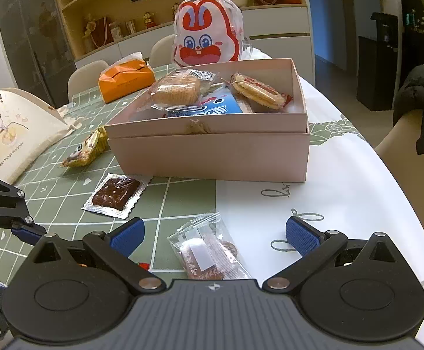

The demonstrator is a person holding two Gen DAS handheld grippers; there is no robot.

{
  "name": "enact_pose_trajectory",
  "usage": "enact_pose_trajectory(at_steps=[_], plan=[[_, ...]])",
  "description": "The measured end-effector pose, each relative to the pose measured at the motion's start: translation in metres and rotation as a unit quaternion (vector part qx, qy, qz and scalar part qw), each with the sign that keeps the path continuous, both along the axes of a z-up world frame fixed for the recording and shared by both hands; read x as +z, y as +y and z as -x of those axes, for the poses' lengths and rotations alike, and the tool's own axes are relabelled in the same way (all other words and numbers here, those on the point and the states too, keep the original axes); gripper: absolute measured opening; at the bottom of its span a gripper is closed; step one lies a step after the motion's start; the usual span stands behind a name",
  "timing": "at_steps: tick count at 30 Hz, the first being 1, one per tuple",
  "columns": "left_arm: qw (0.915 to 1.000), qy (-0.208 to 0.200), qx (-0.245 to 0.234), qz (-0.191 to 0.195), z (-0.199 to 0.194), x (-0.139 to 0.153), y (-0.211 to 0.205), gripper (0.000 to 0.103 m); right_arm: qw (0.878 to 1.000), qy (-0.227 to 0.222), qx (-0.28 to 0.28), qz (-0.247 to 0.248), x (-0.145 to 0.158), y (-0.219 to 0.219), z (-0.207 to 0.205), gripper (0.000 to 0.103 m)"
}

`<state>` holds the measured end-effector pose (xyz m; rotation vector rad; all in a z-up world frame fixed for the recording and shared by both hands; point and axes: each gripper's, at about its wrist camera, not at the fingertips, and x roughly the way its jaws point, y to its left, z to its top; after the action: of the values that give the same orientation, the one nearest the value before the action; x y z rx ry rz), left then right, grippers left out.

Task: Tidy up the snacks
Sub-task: 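Lower the left tool onto the red spicy strip packet, then close the left tool on the red packet while right grasps the clear packet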

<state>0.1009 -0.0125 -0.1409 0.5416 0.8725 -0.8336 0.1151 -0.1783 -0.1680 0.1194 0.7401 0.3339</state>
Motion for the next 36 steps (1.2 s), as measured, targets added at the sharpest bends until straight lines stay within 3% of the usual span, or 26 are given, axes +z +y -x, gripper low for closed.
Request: enact_pose_trajectory(at_steps=[8, 16, 19, 25, 31, 36], plan=[[0.9979, -0.024, -0.035, -0.049, 0.025, -0.003, 0.005, 0.058, 1.0, 0.0, 0.002, 0.004, 0.0, 0.0, -0.001, 0.103], [0.999, -0.031, -0.006, -0.032, 0.005, -0.006, -0.004, 0.059, 1.0, 0.002, 0.014, 0.025, 0.0, 0.004, -0.002, 0.103], [0.9996, -0.018, 0.003, -0.022, -0.013, -0.007, -0.006, 0.065, 0.999, 0.004, 0.024, 0.039, 0.0, 0.007, -0.002, 0.103], [0.9984, 0.028, 0.046, 0.015, -0.046, -0.015, -0.002, 0.091, 0.997, 0.006, 0.041, 0.064, 0.0, 0.012, -0.002, 0.103], [0.9982, 0.025, 0.05, 0.019, -0.048, -0.019, -0.008, 0.098, 0.999, -0.001, 0.053, 0.009, 0.01, -0.01, 0.014, 0.098], [0.9958, 0.014, 0.084, 0.036, -0.036, -0.02, -0.008, 0.098, 0.998, -0.054, 0.026, 0.03, 0.037, -0.028, 0.038, 0.098]])
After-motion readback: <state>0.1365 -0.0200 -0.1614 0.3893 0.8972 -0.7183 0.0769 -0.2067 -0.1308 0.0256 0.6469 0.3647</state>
